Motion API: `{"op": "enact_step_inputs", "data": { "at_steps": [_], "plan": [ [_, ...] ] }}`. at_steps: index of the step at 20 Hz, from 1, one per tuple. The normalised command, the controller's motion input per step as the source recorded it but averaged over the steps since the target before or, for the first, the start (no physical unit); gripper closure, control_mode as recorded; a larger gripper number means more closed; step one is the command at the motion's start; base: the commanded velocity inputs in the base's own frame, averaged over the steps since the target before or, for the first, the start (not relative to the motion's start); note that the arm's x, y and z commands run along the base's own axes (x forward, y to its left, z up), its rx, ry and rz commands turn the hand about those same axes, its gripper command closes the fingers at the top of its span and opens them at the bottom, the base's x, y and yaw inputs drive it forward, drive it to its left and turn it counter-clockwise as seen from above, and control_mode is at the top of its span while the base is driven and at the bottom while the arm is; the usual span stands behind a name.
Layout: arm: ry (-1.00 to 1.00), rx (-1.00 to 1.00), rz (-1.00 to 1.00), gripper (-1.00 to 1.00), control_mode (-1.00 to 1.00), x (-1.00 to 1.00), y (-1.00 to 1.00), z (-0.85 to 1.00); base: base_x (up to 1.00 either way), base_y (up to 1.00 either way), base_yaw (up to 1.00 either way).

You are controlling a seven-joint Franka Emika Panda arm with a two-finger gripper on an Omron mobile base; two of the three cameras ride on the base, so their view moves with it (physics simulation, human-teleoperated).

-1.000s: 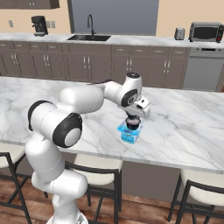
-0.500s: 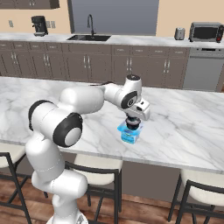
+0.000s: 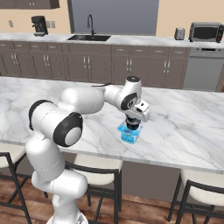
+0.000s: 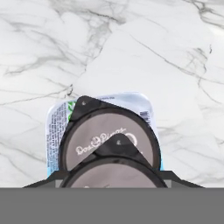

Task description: Stack the yogurt containers by placing the smaller containers on top of the larger containers.

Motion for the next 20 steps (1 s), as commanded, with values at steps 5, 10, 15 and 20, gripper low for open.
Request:
{"op": "enact_step_inputs", "data": {
  "at_steps": [5, 10, 15, 20],
  "plan": [
    [0.0, 0.0, 0.0, 1.0, -1.0, 0.0, 0.0, 0.0, 0.0, 0.0, 0.0],
    [0.0, 0.0, 0.0, 1.0, -1.0, 0.0, 0.0, 0.0, 0.0, 0.0, 0.0],
    [0.0, 0.0, 0.0, 1.0, -1.0, 0.05, 0.0, 0.0, 0.0, 0.0, 0.0],
    [0.0, 0.0, 0.0, 1.0, -1.0, 0.05, 0.0, 0.0, 0.0, 0.0, 0.0]
  ]
}}
